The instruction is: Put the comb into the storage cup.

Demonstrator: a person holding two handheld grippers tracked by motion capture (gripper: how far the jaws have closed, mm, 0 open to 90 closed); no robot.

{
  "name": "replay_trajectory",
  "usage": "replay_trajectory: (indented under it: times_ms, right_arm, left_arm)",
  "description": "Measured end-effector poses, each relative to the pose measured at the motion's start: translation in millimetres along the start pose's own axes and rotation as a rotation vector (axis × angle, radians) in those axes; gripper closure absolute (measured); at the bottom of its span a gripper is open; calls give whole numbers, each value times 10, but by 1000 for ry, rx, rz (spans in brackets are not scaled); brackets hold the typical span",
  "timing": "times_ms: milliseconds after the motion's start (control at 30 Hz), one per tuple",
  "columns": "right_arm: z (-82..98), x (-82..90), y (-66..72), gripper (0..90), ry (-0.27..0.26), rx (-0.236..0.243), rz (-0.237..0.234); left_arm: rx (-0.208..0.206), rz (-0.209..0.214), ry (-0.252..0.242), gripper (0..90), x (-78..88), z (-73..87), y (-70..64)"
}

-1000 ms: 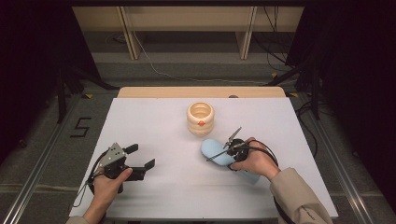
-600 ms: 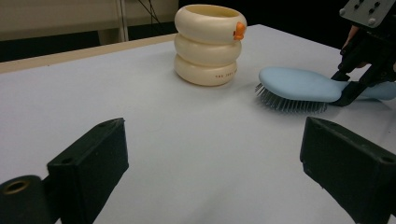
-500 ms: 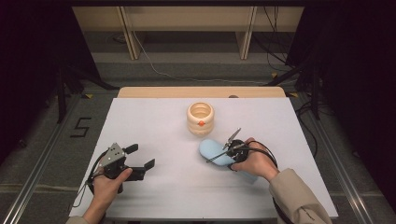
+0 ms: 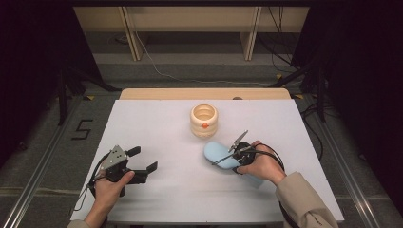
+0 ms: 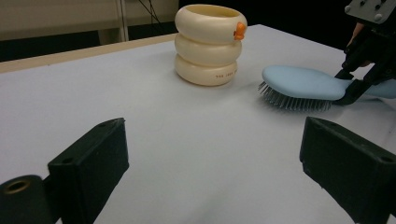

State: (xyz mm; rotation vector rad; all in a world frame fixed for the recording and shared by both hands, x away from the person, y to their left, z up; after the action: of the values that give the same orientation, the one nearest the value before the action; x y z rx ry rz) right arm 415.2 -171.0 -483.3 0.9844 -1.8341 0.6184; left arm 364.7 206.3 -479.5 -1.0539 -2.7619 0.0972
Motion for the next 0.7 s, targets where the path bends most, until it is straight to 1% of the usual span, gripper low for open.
replay_trajectory:
  times_ms: [133, 167, 233, 300, 333, 400, 500, 533, 667, 700]
  right_arm:
    - [-3, 41, -9, 701, -13, -1, 6]
    - [-8, 59, -5, 701, -21, -10, 5]
    - [-9, 81, -5, 701, -35, -6, 1]
    - [-15, 99, 5, 701, -54, -16, -4]
    - [-15, 110, 8, 701, -54, -12, -8]
    - [-27, 128, 25, 701, -73, -7, -9]
    - [-36, 139, 36, 700, -80, -4, -15]
    - [-48, 145, 47, 700, -94, -5, -15]
    - [-57, 151, 48, 700, -109, -3, -13]
    - [-63, 152, 51, 700, -119, -12, -11]
  left_arm:
    - [1, 0, 0, 74, -4, 1, 0]
    - [1, 0, 0, 75, -4, 2, 0]
    - [1, 1, 0, 75, -5, 2, -1]
    - [1, 1, 0, 75, -6, 2, -2]
    - [0, 1, 1, 75, -6, 1, -2]
    - [0, 2, 1, 75, -6, 1, -3]
    - [1, 2, 1, 75, -6, 2, -1]
    - [0, 2, 1, 75, -5, 1, -1]
    - [1, 2, 0, 76, -5, 2, 0]
    - [2, 1, 0, 76, -5, 2, 1]
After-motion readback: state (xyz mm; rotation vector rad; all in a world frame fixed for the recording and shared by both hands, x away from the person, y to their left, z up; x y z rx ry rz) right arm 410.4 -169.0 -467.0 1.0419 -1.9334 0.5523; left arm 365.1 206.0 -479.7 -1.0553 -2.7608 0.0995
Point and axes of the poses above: each handheld gripper's, and its own axes: x roughly backward along the jaws, z roughly out of its underside, y roughly to its left, the point moved 3 cm from there along -x, roughly forward along the jaws, and after that the axes turned 10 degrees about -y, right-handed, at the moved point
